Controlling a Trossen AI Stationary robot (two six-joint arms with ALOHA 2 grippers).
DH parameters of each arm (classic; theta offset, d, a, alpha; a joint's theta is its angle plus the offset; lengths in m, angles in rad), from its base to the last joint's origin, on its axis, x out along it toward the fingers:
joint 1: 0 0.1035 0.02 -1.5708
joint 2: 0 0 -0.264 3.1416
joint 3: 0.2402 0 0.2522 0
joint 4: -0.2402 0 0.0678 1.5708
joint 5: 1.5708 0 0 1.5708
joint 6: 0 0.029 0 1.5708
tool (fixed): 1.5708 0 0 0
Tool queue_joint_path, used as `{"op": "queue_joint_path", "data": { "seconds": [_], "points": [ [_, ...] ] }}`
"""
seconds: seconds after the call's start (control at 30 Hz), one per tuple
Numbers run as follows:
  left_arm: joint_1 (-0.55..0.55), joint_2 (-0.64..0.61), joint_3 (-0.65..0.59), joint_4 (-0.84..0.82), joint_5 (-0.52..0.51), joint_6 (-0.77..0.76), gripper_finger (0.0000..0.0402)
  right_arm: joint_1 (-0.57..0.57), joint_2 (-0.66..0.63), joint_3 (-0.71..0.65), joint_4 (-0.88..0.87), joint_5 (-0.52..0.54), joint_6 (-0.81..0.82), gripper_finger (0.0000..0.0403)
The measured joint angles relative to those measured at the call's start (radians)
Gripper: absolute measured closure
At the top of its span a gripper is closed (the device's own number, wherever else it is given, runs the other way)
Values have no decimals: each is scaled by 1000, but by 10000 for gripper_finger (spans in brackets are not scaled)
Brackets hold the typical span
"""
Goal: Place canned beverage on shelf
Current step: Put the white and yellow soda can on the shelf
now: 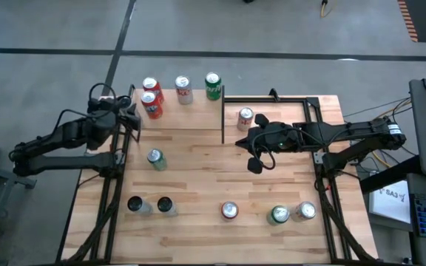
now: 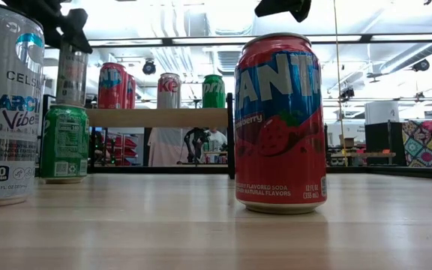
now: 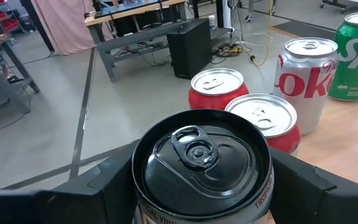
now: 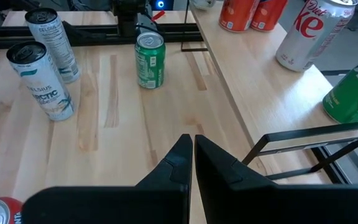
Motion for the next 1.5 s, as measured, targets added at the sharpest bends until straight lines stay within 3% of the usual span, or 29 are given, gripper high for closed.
{"op": "queue_joint_path", "data": {
  "seconds": [0.6, 1.13, 1.37, 1.5],
  "points": [
    [0, -6, -36, 3, -10, 7, 137, 0, 0, 0, 0, 0, 20, 394],
    [0, -6, -28, 5, -47, 22, 73, 5, 0, 0, 0, 0, 17, 394],
    [0, -6, 22, 7, -41, 50, 71, 5, 0, 0, 0, 0, 25, 394],
    [-1, -5, 67, 8, 18, 51, 71, 5, 0, 0, 0, 0, 27, 394]
  ]
}}
